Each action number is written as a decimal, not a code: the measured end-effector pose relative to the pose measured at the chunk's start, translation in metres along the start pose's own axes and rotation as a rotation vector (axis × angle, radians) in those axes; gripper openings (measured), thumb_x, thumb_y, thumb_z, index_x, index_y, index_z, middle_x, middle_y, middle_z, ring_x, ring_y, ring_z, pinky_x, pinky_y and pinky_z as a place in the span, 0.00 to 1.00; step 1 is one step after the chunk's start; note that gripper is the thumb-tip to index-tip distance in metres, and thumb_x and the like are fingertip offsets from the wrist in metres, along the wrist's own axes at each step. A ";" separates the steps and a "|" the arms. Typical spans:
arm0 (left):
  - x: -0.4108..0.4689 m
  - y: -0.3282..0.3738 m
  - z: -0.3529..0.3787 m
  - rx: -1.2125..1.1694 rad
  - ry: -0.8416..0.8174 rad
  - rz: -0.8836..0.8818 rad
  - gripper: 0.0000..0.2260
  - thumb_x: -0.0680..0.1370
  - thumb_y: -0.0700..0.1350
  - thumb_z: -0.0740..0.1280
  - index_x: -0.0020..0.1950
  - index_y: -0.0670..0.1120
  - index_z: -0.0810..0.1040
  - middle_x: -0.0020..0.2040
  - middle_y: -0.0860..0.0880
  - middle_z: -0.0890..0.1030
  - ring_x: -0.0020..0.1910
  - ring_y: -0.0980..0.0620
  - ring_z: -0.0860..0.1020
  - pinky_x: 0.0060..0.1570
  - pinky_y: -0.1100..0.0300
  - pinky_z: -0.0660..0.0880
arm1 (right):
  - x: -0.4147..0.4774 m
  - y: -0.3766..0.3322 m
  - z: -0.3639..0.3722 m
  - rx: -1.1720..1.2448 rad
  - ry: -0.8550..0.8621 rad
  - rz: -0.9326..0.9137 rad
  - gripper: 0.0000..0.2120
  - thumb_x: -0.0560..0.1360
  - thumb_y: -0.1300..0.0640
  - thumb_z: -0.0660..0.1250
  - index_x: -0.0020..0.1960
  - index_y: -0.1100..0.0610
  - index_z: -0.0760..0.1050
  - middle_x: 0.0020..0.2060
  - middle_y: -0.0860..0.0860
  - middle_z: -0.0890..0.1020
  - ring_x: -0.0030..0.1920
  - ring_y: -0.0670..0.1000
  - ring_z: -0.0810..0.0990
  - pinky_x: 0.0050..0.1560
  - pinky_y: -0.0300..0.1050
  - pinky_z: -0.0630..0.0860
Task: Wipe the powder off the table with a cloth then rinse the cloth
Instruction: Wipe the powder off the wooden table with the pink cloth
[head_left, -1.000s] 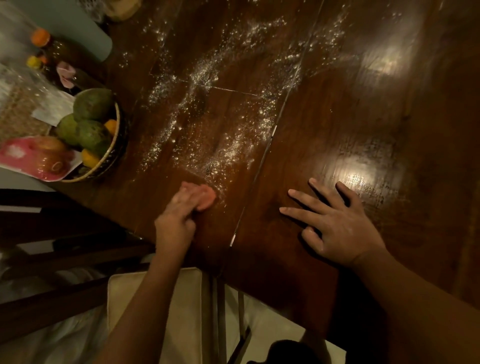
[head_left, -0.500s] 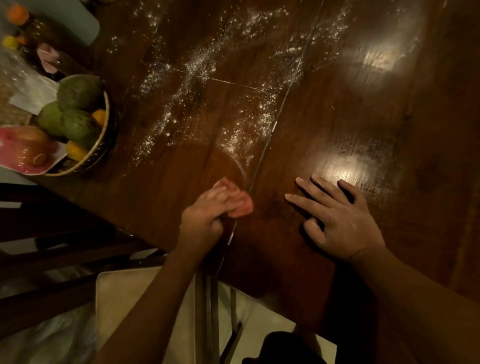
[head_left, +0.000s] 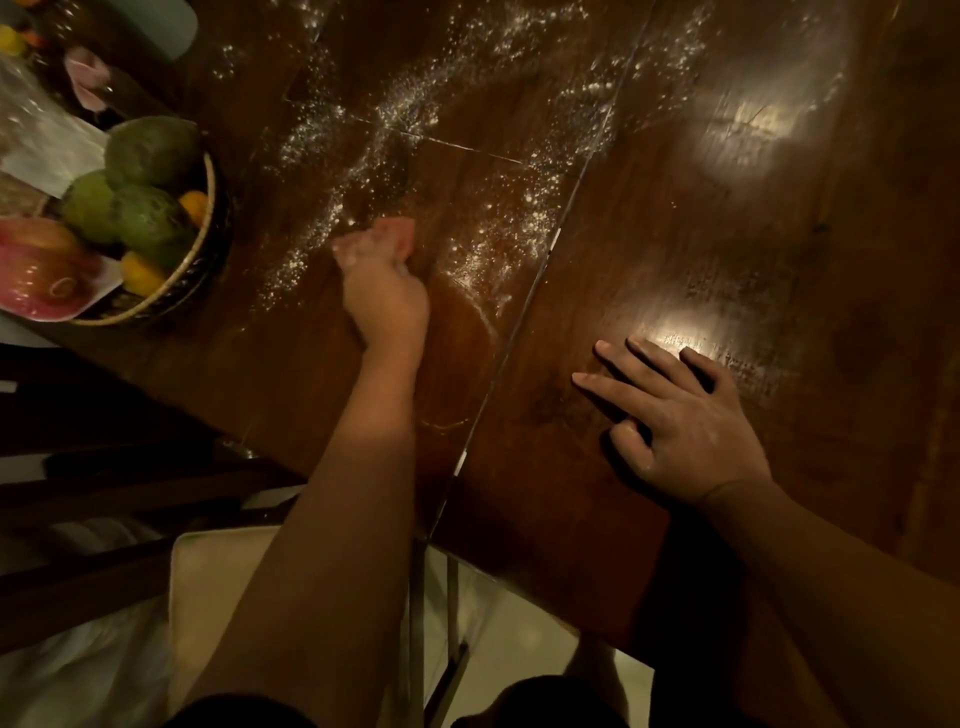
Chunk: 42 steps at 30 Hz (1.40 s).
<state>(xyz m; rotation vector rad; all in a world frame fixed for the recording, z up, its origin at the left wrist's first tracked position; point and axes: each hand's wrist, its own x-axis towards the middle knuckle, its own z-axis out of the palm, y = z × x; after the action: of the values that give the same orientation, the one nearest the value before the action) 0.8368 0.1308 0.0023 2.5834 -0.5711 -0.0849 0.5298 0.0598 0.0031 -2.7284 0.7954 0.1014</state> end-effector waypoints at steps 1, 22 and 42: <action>-0.008 0.008 0.003 -0.012 -0.055 0.080 0.20 0.79 0.36 0.64 0.69 0.51 0.75 0.71 0.48 0.73 0.66 0.48 0.74 0.66 0.57 0.72 | 0.000 0.000 0.000 -0.003 -0.007 0.000 0.25 0.77 0.46 0.53 0.74 0.34 0.64 0.78 0.39 0.60 0.79 0.45 0.55 0.75 0.56 0.51; -0.032 -0.003 -0.012 -0.163 -0.445 0.579 0.25 0.75 0.29 0.63 0.64 0.54 0.79 0.70 0.54 0.73 0.74 0.52 0.66 0.74 0.50 0.64 | 0.000 -0.002 -0.002 0.005 -0.019 0.018 0.25 0.77 0.46 0.52 0.73 0.32 0.64 0.77 0.37 0.60 0.79 0.44 0.54 0.74 0.55 0.51; -0.095 -0.062 -0.048 -0.222 -0.625 0.854 0.26 0.70 0.30 0.65 0.62 0.52 0.79 0.66 0.57 0.77 0.70 0.52 0.73 0.69 0.45 0.69 | 0.000 -0.002 -0.002 0.004 0.014 0.022 0.25 0.77 0.46 0.53 0.72 0.32 0.65 0.77 0.38 0.62 0.79 0.44 0.56 0.74 0.56 0.54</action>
<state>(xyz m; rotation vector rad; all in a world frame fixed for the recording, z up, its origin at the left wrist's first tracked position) 0.7811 0.2406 0.0112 1.8720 -1.7158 -0.6252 0.5308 0.0605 0.0050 -2.7202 0.8286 0.0855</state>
